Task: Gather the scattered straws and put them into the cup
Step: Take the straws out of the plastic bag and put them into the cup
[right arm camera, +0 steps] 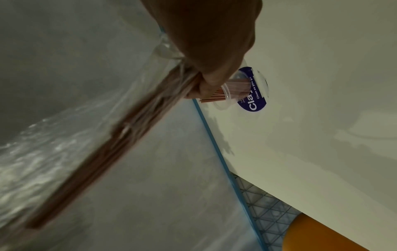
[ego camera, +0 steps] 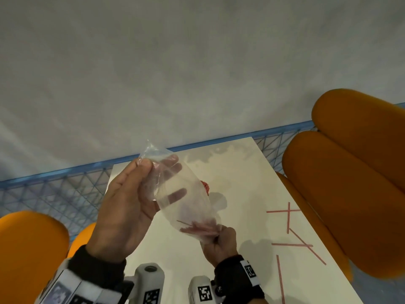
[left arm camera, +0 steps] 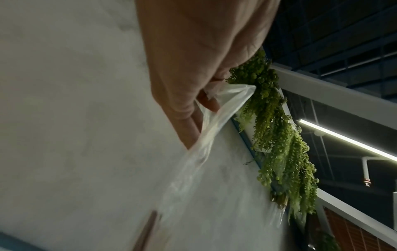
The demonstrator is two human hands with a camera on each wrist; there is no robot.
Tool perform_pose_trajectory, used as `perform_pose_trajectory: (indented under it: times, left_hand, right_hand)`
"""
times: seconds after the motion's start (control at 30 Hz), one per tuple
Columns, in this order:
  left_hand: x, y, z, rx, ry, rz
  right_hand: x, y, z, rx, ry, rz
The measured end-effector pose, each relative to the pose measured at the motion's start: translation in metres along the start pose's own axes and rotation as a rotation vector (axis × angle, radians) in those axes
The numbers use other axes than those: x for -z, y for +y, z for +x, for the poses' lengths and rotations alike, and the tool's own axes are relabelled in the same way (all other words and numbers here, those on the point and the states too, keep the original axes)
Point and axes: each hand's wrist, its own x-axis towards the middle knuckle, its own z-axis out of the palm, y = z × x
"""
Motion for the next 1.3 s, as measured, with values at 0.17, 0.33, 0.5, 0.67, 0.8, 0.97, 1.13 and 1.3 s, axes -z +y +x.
perform_pose_trajectory:
  times: [0.17, 0.33, 0.5, 0.67, 0.8, 0.97, 1.13, 1.3]
  left_hand:
    - [-0.002, 0.001, -0.002, -0.002, -0.002, -0.002]
    - [-0.008, 0.005, -0.007, -0.042, -0.019, -0.054]
    - [-0.005, 0.013, -0.017, -0.056, -0.051, -0.085]
    - [-0.006, -0.010, -0.022, 0.019, -0.030, -0.132]
    - [-0.008, -0.010, -0.020, -0.034, 0.016, -0.177]
    - [-0.010, -0.003, -0.009, -0.089, -0.012, -0.155]
    - [-0.009, -0.002, -0.001, -0.095, -0.055, -0.168]
    - [0.011, -0.011, -0.004, -0.034, -0.022, -0.140]
  right_hand:
    - [-0.002, -0.003, 0.002, -0.007, 0.095, 0.062]
    - [-0.009, 0.002, -0.010, -0.016, 0.075, -0.212]
    - [-0.020, 0.002, -0.022, -0.020, 0.121, -0.331]
    - [-0.017, 0.011, -0.017, -0.132, 0.049, -0.117]
    - [-0.025, 0.015, -0.025, -0.162, -0.009, -0.085]
    - [0.016, 0.022, 0.009, -0.151, 0.285, -0.052]
    - [0.028, 0.024, 0.022, -0.087, 0.326, -0.089]
    - [0.025, 0.022, 0.023, 0.022, 0.311, -0.400]
